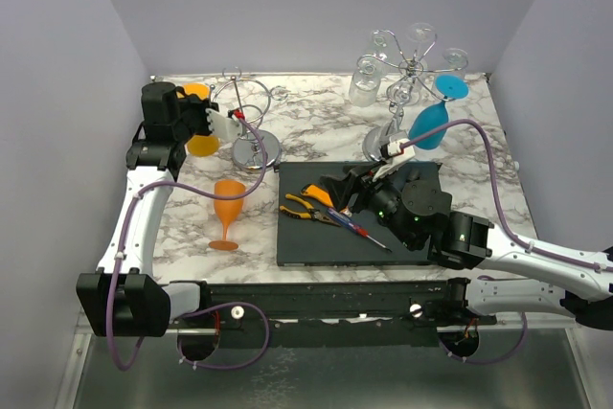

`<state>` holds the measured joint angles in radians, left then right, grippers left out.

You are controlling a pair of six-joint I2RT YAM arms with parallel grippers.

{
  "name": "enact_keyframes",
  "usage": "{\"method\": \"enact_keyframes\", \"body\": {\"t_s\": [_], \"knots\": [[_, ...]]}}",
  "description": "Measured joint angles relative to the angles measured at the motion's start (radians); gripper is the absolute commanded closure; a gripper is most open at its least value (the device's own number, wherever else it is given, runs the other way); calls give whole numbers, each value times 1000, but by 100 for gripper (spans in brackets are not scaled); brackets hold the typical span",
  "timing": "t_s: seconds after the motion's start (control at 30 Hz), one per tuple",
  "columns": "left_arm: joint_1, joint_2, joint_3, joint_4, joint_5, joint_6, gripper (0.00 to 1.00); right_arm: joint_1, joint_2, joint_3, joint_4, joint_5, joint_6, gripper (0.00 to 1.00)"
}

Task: Place the wine glass upside down on the wine glass rack
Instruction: Turn the wine glass upside down at the wine rack.

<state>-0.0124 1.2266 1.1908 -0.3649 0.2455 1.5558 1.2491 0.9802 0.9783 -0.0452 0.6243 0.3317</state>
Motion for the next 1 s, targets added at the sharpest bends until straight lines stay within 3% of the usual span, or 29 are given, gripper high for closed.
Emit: {"method": "enact_keyframes", "body": {"t_s": [0.93,1.0], "knots": [[0,-71,-46,-23,70,-62,100,0,8,0,-3,15,9,37],[0,-79,-46,-34,74,-65,97,0,8,0,-3,15,9,38]]}}
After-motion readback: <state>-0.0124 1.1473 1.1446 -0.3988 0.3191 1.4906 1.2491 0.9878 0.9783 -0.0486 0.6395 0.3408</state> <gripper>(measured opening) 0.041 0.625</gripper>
